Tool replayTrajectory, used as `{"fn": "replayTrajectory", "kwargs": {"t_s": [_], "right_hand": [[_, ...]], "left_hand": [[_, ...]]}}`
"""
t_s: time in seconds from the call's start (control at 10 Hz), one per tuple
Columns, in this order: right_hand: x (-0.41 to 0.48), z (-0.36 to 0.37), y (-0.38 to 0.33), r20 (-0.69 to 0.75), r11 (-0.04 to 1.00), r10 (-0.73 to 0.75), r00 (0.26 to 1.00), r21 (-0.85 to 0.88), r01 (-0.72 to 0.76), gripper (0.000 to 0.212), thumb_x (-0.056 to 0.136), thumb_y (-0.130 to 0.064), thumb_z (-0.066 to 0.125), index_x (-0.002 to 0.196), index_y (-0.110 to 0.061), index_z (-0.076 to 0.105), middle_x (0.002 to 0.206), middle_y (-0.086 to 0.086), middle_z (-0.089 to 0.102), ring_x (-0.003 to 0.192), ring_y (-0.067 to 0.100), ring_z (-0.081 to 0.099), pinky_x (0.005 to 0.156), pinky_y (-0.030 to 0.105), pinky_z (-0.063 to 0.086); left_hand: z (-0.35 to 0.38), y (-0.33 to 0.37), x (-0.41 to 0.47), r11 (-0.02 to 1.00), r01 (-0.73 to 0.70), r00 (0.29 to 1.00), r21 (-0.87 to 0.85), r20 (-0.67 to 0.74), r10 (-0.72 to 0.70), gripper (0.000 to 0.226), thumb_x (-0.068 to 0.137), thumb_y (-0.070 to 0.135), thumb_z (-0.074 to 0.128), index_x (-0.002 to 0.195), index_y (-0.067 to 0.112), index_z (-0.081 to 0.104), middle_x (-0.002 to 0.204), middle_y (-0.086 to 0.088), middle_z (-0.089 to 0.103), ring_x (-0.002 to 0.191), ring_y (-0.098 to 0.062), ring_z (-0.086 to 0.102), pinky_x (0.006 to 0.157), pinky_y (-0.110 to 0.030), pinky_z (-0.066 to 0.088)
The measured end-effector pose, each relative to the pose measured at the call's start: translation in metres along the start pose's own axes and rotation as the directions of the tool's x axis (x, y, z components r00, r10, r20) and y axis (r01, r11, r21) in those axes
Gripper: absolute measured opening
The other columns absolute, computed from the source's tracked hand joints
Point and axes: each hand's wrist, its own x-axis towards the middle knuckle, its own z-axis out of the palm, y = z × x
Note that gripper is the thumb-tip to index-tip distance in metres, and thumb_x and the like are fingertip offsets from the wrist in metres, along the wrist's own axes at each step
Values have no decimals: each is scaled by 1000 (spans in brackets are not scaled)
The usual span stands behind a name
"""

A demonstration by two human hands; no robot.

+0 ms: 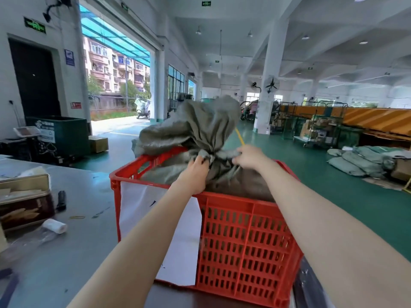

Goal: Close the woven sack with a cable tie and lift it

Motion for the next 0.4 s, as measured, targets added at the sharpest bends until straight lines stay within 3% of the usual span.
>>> {"fn": "replayTrajectory", "kwargs": {"t_s": [0.1, 0.2, 0.3, 0.4], "right_hand": [[-6, 32, 18, 189, 997, 1, 982, -71, 13, 27, 91, -25, 52, 109, -6, 58, 124, 19, 59, 104, 31, 56, 81, 32, 43], [-8, 33, 16, 192, 999, -10, 981, -31, 16, 16, 91, -25, 48, 99, -11, 50, 108, 16, 58, 89, 25, 50, 65, 29, 35], [-6, 28, 12, 163, 1000, 6, 987, 9, -7, 42, 91, -26, 48, 126, -3, 46, 128, 16, 52, 113, 32, 52, 80, 30, 41], [-11, 20, 11, 94, 999, 22, 995, 27, -25, 62, 89, -31, 50, 143, -10, 29, 145, 17, 36, 128, 36, 42, 104, 44, 40]], "left_hand": [[6, -8, 1, 999, 41, 988, 13, 151, -43, 41, 91, 17, 51, 128, -1, 48, 134, -20, 49, 122, -34, 48, 98, -38, 41], [-8, -14, -2, 998, 66, 984, 3, 168, -65, 45, 88, 30, 54, 126, 4, 50, 128, -16, 55, 115, -34, 53, 92, -43, 47], [-16, -17, -2, 996, 87, 986, -2, 143, -86, 41, 89, 34, 51, 120, 8, 56, 122, -13, 61, 111, -32, 57, 90, -41, 49], [-35, -14, -8, 987, 101, 992, -126, 84, -91, 35, 89, 29, 52, 119, 14, 61, 123, -8, 63, 111, -28, 58, 95, -36, 48]]}}
